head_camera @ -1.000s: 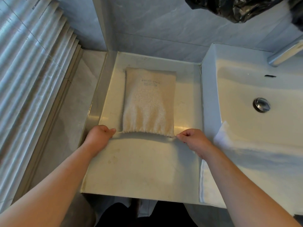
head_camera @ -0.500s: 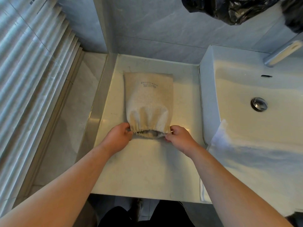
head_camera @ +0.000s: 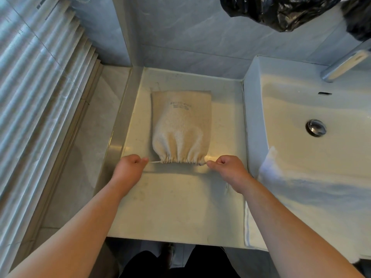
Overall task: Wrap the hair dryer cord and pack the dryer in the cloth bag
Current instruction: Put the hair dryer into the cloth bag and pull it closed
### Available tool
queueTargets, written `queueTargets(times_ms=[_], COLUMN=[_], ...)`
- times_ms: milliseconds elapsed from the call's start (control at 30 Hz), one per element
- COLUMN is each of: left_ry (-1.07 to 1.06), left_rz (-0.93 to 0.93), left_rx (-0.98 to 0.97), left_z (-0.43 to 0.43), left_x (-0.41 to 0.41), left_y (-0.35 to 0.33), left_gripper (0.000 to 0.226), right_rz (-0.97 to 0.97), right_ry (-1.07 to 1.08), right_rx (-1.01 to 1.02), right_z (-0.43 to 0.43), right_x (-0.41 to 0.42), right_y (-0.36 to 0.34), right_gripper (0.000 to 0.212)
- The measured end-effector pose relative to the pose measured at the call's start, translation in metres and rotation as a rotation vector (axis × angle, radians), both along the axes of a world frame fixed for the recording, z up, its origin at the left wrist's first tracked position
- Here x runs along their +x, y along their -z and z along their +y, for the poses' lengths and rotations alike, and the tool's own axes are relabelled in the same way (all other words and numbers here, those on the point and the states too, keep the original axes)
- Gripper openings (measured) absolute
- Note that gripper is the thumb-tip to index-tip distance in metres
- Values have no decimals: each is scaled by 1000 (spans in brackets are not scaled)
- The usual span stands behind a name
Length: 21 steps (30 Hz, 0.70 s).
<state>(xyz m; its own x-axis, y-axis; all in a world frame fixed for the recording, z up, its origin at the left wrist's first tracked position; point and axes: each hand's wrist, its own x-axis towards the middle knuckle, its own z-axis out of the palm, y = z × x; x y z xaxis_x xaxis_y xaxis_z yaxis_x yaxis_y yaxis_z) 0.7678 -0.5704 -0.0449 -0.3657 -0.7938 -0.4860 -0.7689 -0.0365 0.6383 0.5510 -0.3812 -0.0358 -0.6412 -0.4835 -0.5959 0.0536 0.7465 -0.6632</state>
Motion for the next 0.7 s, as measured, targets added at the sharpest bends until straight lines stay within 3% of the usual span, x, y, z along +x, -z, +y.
queueTargets(times_ms=[133, 233, 333, 400, 467, 533, 600, 700], left_ry=[-233, -283, -146, 18, 113, 175, 231, 322], left_rz=[37, 10, -65, -142, -136, -6, 95, 125], left_rx=[44, 48, 10, -50, -146, -226, -268, -281], left_z=[1, 4, 12, 11, 2, -14, -35, -68], left_x=[9, 7, 7, 3, -6, -29, -63, -120], left_y=[5, 9, 7, 1, -4, -15, -30, -41], left_gripper=[46, 46, 45, 30, 40, 53, 56, 65], right_rz=[40, 51, -3, 58, 285, 391, 116, -549], right_ry=[261, 396, 435, 324, 286, 350, 440, 672], right_rx=[-71, -54, 12, 125, 217, 87, -52, -165], right_z=[5, 7, 4, 3, 5, 3, -7, -31], right_x=[-2, 4, 15, 26, 40, 60, 75, 82], right_y=[8, 12, 16, 14, 14, 7, 2, -6], right_gripper=[44, 44, 37, 13, 37, 34, 16, 30])
